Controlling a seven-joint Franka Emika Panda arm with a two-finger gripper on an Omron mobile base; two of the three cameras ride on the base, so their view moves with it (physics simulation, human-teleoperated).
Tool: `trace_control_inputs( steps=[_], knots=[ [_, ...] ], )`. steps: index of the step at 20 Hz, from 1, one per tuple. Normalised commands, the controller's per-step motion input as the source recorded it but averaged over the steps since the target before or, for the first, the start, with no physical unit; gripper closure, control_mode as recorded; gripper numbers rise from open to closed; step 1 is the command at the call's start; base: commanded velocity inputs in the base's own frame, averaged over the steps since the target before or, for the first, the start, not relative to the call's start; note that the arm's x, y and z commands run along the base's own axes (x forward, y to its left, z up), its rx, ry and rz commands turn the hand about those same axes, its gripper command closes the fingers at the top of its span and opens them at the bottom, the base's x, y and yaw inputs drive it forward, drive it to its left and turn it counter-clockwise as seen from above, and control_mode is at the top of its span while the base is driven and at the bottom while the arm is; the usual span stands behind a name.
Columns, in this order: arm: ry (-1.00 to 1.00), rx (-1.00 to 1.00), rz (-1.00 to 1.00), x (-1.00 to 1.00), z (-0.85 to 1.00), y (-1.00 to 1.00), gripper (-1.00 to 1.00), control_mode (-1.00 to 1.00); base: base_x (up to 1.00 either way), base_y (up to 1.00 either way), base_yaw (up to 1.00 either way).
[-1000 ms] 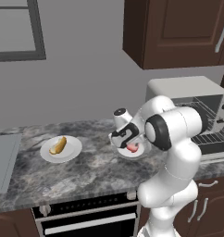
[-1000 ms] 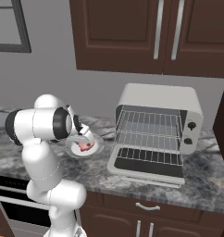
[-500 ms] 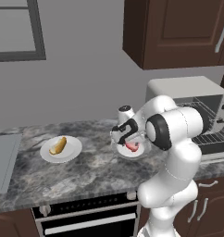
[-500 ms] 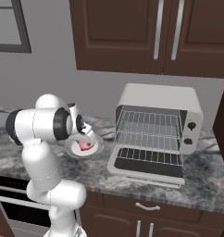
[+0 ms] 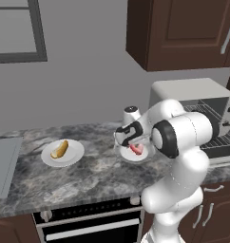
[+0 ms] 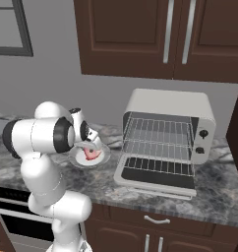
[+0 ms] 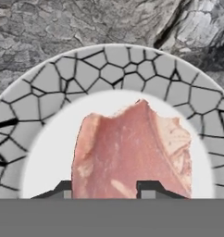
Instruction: Open the toaster oven door. Place the hotdog bun on the top rack in the toaster oven and place the steak on the bottom rack.
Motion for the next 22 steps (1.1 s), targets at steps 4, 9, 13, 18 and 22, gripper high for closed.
trace_control_inputs(
  steps=[4,9,13,18,22],
  knots=[
    [0.0,0.02,0.03,-0.06,0.28,0.0,1.0,-1.0,0.0,0.0,0.0],
    [0.0,0.0,0.0,-0.17,0.41,-0.06,1.0,-1.0,0.0,0.0,0.0],
    [-0.02,0.0,0.0,-0.24,0.45,-0.06,1.0,-1.0,0.0,0.0,0.0],
    [-0.06,0.0,0.01,-0.27,0.38,-0.29,1.0,-1.0,0.0,0.0,0.0],
    [-0.2,0.0,0.1,-0.36,0.26,-0.51,1.0,-1.0,0.0,0.0,0.0]
  ],
)
